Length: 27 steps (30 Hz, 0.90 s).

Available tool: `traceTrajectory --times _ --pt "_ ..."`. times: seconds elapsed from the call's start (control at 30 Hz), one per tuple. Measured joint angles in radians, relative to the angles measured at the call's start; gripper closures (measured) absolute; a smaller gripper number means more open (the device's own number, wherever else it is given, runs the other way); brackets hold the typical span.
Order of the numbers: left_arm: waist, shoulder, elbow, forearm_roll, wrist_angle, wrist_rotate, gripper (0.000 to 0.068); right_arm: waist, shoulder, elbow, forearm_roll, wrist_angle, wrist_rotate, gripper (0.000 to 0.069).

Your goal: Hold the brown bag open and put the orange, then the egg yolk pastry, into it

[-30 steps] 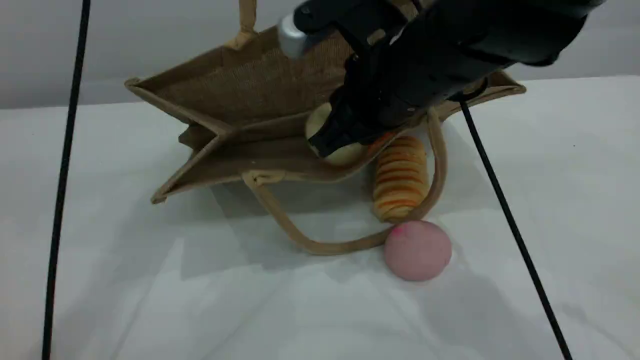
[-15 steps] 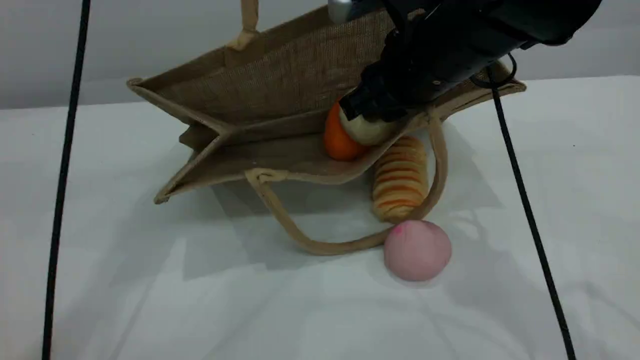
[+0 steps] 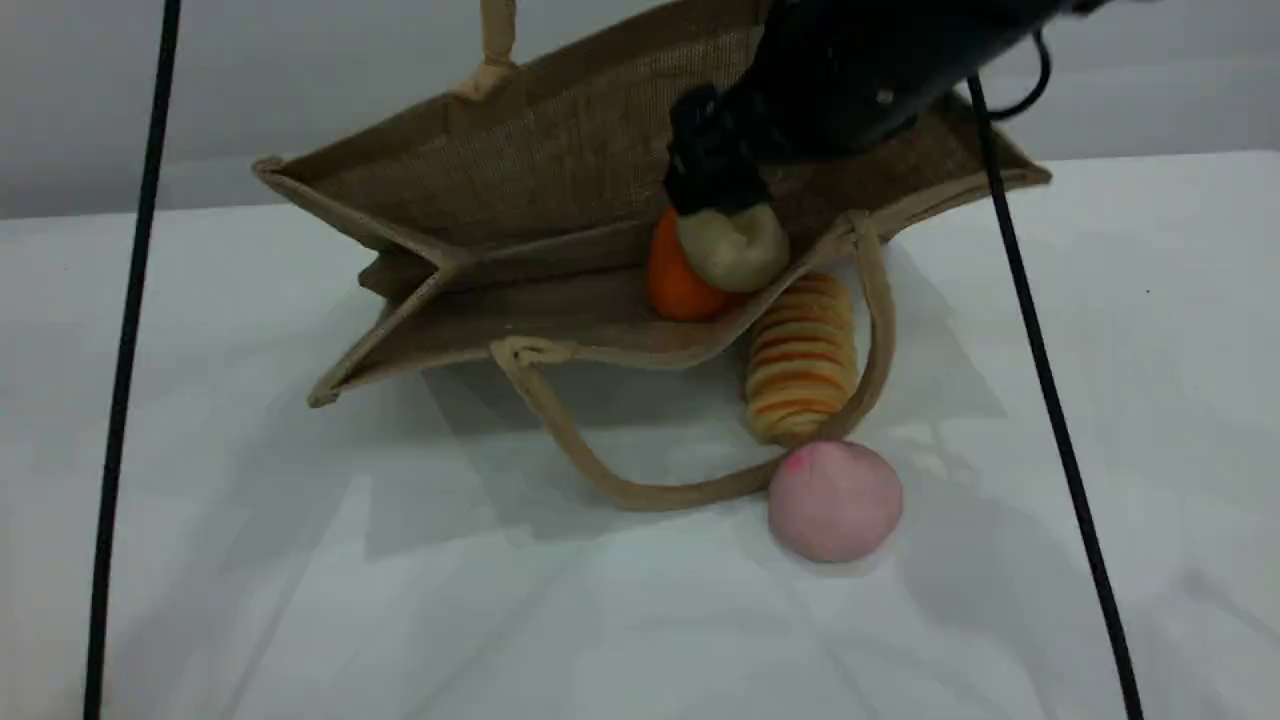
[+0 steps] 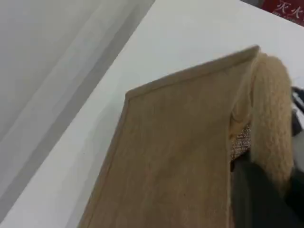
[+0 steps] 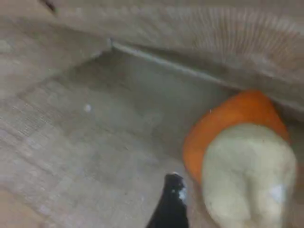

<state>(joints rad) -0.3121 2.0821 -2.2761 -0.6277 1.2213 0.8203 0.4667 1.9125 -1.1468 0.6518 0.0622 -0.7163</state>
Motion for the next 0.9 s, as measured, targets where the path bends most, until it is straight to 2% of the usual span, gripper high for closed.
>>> traceTrajectory --times 0.53,0.7,0.9 --pt "0.000 0.000 0.000 0.002 0.000 0.000 0.0589 -0.015 -0.217 0.000 -0.100 0.304 0.012 0.0107" --pt "0.000 0.000 0.000 0.003 0.000 0.000 0.0589 -0.069 -0.301 0.000 -0.172 0.376 0.042 0.0107" --pt "0.000 0.000 0.000 0.003 0.000 0.001 0.0589 -0.186 -0.402 0.000 -0.215 0.450 0.097 0.0107"
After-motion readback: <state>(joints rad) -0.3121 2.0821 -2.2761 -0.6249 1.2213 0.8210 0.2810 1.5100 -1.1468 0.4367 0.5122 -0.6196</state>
